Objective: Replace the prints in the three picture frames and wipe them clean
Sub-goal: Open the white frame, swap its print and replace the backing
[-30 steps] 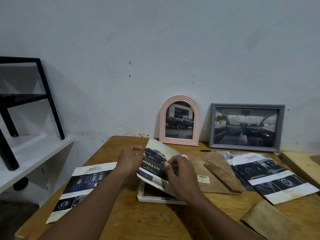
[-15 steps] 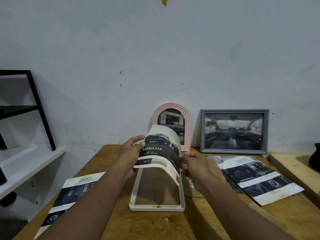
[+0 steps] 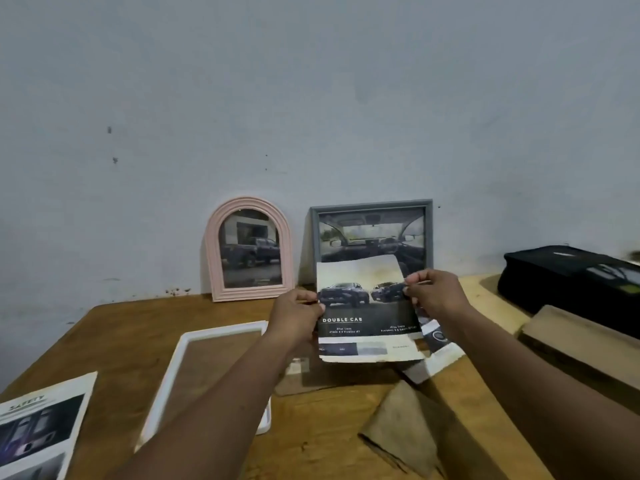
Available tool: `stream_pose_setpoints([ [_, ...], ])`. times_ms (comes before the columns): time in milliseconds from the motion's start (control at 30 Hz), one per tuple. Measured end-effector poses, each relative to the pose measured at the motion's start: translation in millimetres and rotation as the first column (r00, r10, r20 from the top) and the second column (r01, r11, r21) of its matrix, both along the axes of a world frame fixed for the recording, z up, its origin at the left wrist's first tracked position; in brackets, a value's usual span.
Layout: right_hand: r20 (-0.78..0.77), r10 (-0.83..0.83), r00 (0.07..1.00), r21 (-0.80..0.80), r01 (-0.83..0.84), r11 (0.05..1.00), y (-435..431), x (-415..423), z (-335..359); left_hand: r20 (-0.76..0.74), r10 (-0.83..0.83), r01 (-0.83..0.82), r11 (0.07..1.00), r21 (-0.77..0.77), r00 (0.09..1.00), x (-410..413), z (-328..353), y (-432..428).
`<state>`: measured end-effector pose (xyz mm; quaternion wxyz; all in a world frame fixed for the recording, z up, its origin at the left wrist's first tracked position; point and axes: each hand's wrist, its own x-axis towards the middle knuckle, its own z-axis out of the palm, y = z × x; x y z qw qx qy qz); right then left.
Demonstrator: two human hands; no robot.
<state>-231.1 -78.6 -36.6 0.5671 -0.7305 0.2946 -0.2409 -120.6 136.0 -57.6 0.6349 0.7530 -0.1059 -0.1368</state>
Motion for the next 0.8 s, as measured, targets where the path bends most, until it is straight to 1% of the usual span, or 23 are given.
stream_pose_setpoints([
  [167, -0.054, -0.022, 0.998, -0.078, 0.018, 0.997, -50, 1, -13, 0.016, -0.056, 0.055, 0.997, 0.045, 0.998, 3, -11, -47],
  [300, -0.114, -0.016, 0.993, -0.129, 0.002, 0.992, -75, 7, -24, 0.028, -0.063, 0.060, 0.994, 0.088, 0.998, 8, -19, -69],
  [367, -0.145, -0.013, 0.989, -0.163, -0.011, 0.987, -83, 11, -30, 0.064, -0.094, 0.082, 0.982, 0.167, 0.994, 11, -21, -76],
  [433, -0.162, -0.028, 0.986, -0.201, -0.005, 0.980, -89, 15, -36, 0.133, -0.140, 0.100, 0.957, 0.271, 0.981, 13, -22, -80],
  [500, -0.179, -0.061, 0.982, -0.247, 0.015, 0.969, -95, 18, -42, 0.203, -0.187, 0.100, 0.921, 0.376, 0.961, 14, -24, -83],
  [567, -0.216, -0.072, 0.974, -0.297, 0.005, 0.955, -97, 19, -45, 0.239, -0.231, 0.098, 0.880, 0.464, 0.943, 14, -28, -85],
  [700, -0.337, -0.080, 0.938, -0.405, -0.068, 0.912, -93, 15, -47, 0.292, -0.293, 0.072, 0.807, 0.586, 0.911, 10, -30, -82],
  [800, -0.367, -0.091, 0.926, -0.465, -0.098, 0.880, -79, 14, -44, 0.300, -0.297, 0.067, 0.802, 0.594, 0.906, 3, -19, -71],
])
